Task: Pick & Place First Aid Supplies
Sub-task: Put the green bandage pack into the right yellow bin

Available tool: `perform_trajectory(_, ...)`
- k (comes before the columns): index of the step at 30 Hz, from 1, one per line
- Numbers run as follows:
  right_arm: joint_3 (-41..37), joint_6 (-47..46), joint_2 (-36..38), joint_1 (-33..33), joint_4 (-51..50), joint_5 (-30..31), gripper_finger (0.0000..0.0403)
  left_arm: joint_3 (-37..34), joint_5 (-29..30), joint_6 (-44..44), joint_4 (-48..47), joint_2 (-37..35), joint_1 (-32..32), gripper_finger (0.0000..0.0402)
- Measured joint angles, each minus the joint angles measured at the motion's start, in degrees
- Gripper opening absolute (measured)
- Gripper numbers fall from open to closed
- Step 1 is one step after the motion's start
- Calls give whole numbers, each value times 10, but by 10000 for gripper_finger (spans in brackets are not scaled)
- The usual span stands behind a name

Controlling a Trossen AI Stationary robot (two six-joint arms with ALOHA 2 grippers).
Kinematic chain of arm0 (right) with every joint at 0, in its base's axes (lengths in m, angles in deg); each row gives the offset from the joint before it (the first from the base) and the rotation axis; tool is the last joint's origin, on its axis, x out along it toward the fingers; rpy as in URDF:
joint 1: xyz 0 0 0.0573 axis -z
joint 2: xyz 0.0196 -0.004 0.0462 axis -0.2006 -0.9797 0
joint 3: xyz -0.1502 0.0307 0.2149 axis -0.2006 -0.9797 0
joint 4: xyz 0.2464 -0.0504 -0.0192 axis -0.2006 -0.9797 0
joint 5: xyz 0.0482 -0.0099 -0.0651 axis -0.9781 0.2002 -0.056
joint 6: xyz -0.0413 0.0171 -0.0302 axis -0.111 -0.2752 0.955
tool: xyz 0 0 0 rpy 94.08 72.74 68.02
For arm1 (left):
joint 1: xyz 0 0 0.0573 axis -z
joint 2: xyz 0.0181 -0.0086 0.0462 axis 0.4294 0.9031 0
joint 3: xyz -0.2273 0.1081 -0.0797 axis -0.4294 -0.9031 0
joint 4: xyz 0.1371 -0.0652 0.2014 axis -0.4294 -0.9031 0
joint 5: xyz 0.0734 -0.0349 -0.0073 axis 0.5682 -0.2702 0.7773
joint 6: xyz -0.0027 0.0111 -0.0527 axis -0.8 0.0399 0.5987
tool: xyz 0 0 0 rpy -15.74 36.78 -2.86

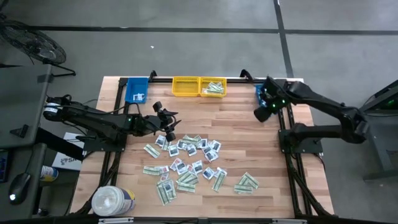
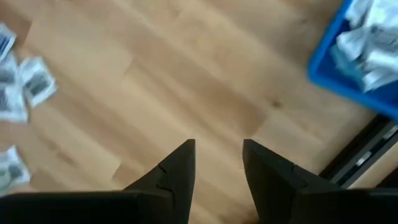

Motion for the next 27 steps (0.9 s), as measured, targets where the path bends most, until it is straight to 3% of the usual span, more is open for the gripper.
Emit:
perform_trajectory(9,0,-152,31,-189,-13,-1,128,0,-5,0,0,0,0,172)
perform_trajectory(20,0,-459,21,-462,13,64,128,0,-98,23,-1,0,0,172)
perform_trajectory(27,0,-619,-45,-609,28,72,128,0,-154,68,-11,0,0,172)
